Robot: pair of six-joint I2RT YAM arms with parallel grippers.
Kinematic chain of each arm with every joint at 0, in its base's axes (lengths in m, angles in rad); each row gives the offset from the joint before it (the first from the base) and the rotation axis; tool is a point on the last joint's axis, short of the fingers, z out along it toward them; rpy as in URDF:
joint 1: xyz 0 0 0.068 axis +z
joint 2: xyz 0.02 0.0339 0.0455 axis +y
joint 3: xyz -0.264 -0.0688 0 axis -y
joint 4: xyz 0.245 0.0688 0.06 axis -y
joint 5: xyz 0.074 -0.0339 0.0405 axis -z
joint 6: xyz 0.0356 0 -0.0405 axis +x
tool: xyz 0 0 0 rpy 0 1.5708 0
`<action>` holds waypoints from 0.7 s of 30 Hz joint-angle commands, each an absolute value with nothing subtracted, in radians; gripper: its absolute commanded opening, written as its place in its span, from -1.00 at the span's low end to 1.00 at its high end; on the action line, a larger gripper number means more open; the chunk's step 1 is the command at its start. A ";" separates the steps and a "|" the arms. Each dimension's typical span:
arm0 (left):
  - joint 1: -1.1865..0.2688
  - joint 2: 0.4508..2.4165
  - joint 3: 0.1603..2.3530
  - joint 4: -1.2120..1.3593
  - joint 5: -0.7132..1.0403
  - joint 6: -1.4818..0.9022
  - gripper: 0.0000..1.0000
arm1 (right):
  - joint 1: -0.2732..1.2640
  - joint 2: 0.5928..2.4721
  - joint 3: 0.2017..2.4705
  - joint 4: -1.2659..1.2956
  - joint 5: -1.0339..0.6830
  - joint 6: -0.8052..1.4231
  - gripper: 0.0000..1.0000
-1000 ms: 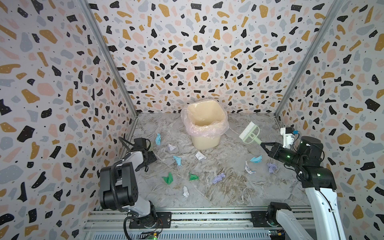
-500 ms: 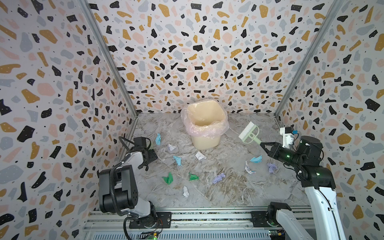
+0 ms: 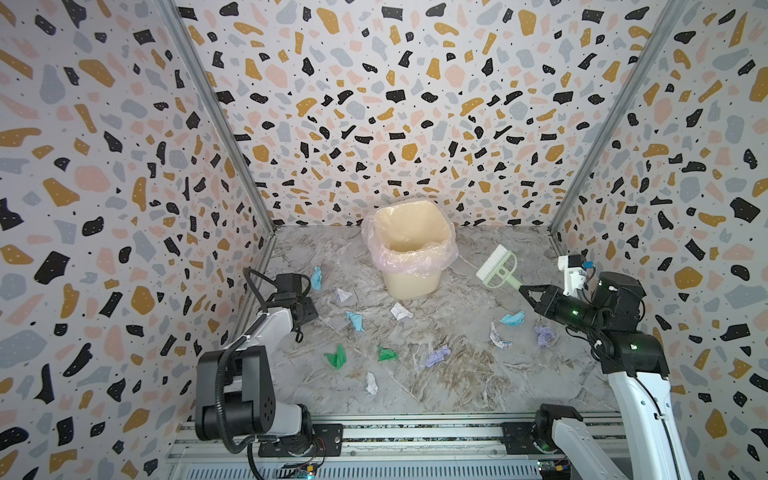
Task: Sweep away the paper scraps from the table
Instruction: 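Lower the left gripper onto the dustpan handle and close it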
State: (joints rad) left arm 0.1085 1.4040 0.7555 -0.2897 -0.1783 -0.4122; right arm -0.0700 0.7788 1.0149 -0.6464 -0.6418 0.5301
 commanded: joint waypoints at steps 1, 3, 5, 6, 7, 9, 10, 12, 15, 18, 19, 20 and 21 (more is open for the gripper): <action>0.110 1.388 0.718 -0.207 -0.247 -0.462 0.31 | -0.067 0.775 1.008 -0.618 -0.659 0.529 -1.00; 0.107 1.405 0.710 -0.176 -0.245 -0.481 0.27 | -0.067 0.776 1.011 -0.619 -0.658 0.530 -1.00; 0.103 1.428 0.704 -0.154 -0.234 -0.490 0.23 | -0.067 0.778 1.018 -0.624 -0.657 0.528 -1.00; 0.101 1.442 0.704 -0.149 -0.229 -0.495 0.22 | -0.067 0.778 1.022 -0.627 -0.654 0.527 -1.00; 0.098 1.451 0.701 -0.140 -0.223 -0.497 0.22 | -0.067 0.779 1.024 -0.629 -0.655 0.525 -1.00; 0.094 1.461 0.691 -0.117 -0.219 -0.505 0.19 | -0.067 0.781 1.026 -0.630 -0.653 0.524 -1.00; 0.092 1.464 0.683 -0.103 -0.218 -0.508 0.19 | -0.067 0.781 1.027 -0.630 -0.652 0.523 -1.00; 0.091 1.469 0.667 -0.065 -0.206 -0.510 0.16 | -0.067 0.781 1.026 -0.630 -0.652 0.523 -1.00; 0.076 1.476 0.647 -0.015 -0.212 -0.511 0.13 | -0.065 0.784 1.025 -0.629 -0.652 0.524 -1.00; 0.068 1.500 0.641 0.011 -0.223 -0.514 0.11 | -0.066 0.788 1.027 -0.630 -0.653 0.523 -1.00; 0.066 1.507 0.636 0.021 -0.225 -0.516 0.09 | -0.064 0.788 1.029 -0.633 -0.652 0.522 -1.00; 0.065 1.510 0.634 0.030 -0.229 -0.519 0.07 | -0.064 0.788 1.031 -0.635 -0.651 0.523 -1.00; 0.064 1.512 0.632 0.037 -0.236 -0.521 0.05 | -0.064 0.790 1.033 -0.638 -0.649 0.520 -1.00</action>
